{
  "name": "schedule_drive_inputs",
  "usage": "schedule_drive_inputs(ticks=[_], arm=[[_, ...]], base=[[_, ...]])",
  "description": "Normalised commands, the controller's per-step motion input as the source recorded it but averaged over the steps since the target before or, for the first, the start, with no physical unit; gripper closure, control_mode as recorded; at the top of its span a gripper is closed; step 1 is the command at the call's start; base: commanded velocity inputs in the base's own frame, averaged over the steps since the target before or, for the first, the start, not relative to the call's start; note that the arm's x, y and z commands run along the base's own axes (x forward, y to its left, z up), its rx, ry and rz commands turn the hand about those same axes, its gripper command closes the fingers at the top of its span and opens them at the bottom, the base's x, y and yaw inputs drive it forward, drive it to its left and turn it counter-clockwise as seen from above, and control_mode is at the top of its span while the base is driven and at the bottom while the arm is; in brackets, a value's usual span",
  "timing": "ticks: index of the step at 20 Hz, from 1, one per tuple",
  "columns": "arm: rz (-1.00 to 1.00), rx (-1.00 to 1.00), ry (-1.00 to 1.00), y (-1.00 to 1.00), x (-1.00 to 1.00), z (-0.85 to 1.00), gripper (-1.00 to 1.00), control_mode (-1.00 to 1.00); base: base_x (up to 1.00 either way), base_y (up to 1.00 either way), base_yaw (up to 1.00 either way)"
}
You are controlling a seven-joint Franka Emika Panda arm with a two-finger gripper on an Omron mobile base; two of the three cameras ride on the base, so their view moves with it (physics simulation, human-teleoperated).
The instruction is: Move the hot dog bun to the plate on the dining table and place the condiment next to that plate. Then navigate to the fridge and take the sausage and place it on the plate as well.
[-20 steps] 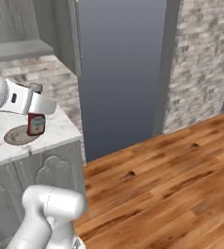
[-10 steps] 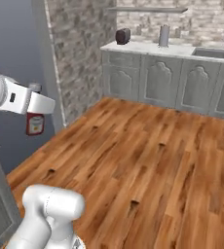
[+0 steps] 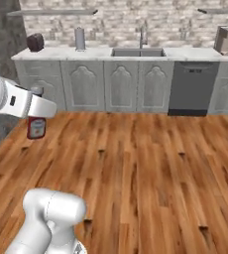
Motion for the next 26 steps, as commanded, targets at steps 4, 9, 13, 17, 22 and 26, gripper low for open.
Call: schedule_drive_inputs(ticks=[4, 9, 13, 17, 22, 26], arm=[[0.00, 0.00, 0.00, 0.00, 0.00, 0.00, 1.00, 1.00], [0.00, 0.00, 0.00, 0.00, 0.00, 0.00, 1.00, 1.00], [0.00, 0.00, 0.00, 0.00, 0.00, 0.00, 1.00, 1.00], [0.00, 0.00, 0.00, 0.00, 0.00, 0.00, 1.00, 1.00], [0.00, 0.00, 0.00, 0.00, 0.00, 0.00, 1.00, 1.00], [0.00, 0.00, 0.00, 0.00, 0.00, 0.00, 1.00, 1.00]], base=[[1.00, 0.26, -0.41], [1.00, 0.28, -0.46], [1.00, 0.27, -0.51], [1.00, 0.28, -0.54], [1.00, 0.26, -0.54], [1.00, 0.23, -0.54]])
